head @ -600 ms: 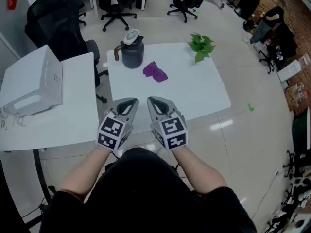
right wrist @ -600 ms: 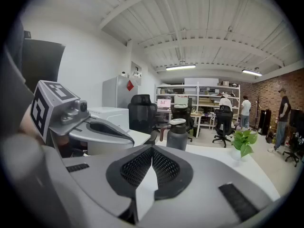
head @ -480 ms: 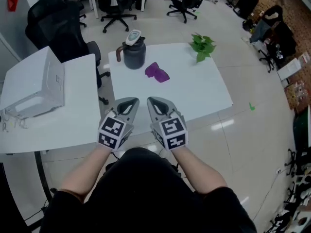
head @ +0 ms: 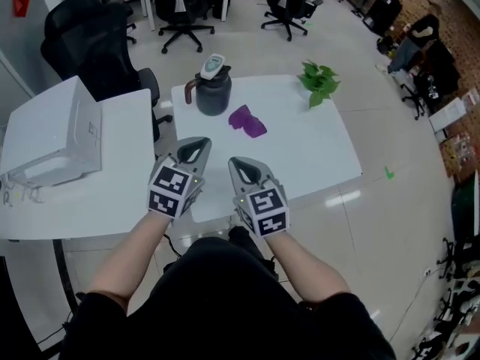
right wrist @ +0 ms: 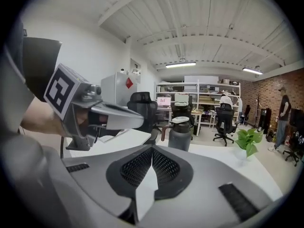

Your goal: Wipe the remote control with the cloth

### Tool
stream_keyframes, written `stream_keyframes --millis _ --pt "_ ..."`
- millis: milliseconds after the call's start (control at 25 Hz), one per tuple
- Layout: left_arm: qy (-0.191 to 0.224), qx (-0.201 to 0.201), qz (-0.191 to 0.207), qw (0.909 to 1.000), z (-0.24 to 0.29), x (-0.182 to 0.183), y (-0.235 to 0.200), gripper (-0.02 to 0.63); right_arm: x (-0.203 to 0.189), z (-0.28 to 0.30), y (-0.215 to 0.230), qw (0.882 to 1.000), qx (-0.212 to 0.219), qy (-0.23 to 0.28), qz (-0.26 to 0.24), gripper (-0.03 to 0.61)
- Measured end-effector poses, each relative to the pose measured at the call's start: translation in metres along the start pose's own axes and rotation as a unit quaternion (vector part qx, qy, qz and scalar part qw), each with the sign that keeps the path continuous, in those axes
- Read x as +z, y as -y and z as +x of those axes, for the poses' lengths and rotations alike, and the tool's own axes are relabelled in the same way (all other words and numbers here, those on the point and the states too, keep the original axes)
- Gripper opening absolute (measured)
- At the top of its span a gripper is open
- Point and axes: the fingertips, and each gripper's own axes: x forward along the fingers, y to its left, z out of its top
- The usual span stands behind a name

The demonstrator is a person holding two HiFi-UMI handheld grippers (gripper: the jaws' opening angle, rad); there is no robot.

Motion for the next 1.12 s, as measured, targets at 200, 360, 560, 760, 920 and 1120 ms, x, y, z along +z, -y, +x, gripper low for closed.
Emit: stream_keyframes --millis 200,360,560,760,920,1120 --pt "-0.007 0.048 -0.012 0.9988 0.051 0.025 -0.052 0.126 0.001 0.029 0.035 1.0 0.018 -0.007 0.001 0.015" --pt "-0.033 0.091 -0.042 0.9944 0.107 0.038 -0.104 0.236 0.001 0.057 0.073 0.999 0.037 -0.017 0.001 0.015" --pt "-0.086 0.141 -0.072 0.9837 0.175 0.031 -0.167 0.317 -0.005 0.089 0.123 0.998 0.06 -0.03 0.006 0.015" --pt "-0.124 0.152 -0.104 0.975 0.216 0.018 -0.192 0.322 -0.025 0.116 0.162 0.996 0.074 -0.046 0.013 0.015" --pt "-0.145 0.154 -0.111 0.9711 0.236 -0.002 -0.206 0.324 -0.031 0.131 0.179 0.995 0.085 -0.052 0.02 0.015" --pt "-0.161 0.164 -0.135 0.9638 0.238 -0.011 -0.208 0.316 -0.034 0.146 0.191 0.994 0.096 -0.054 0.026 0.015"
